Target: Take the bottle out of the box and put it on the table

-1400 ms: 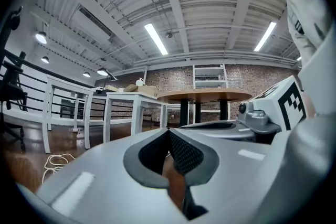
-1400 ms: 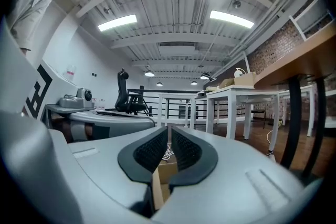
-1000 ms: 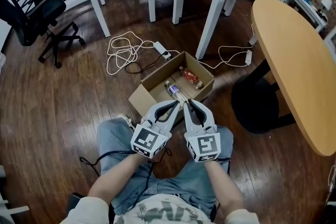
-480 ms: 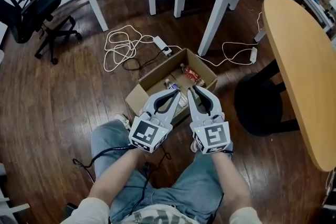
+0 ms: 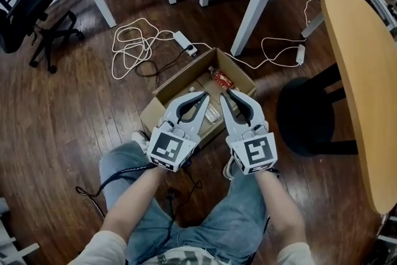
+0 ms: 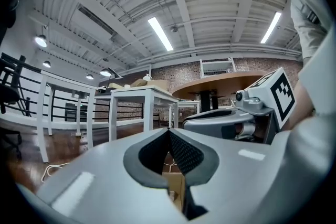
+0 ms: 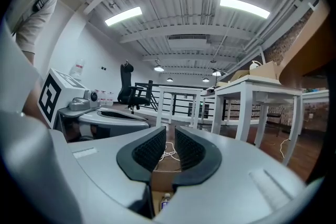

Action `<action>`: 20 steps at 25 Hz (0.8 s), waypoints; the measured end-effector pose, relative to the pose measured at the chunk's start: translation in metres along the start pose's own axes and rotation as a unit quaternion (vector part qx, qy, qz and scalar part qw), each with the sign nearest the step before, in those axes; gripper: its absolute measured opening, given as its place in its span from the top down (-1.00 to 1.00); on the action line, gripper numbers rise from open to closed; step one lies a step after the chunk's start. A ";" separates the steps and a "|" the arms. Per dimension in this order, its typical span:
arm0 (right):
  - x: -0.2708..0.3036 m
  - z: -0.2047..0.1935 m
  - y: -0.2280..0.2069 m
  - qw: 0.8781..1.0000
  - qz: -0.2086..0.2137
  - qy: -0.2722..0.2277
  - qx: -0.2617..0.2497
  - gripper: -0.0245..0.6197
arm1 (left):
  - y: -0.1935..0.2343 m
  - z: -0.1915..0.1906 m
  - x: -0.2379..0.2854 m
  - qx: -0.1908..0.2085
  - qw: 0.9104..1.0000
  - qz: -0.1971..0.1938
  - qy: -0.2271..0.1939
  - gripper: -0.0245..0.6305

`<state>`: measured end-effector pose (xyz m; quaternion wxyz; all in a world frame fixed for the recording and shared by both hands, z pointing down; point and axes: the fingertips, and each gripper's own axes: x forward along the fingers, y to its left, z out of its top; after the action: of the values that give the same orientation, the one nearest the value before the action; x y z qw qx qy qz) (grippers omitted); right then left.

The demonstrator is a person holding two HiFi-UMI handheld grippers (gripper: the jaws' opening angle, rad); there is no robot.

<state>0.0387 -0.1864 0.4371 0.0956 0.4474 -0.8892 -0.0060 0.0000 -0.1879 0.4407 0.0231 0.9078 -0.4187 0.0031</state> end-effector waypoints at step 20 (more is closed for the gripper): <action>0.114 -0.104 -0.032 0.992 0.075 0.103 -0.002 0.71 | 0.064 -0.091 0.070 -0.010 0.998 0.019 0.065 0.93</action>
<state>0.0161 -0.2893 0.5546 0.1880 0.3778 -0.9054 0.0458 -0.0019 -0.2779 0.5354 0.0597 0.8972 -0.4336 0.0586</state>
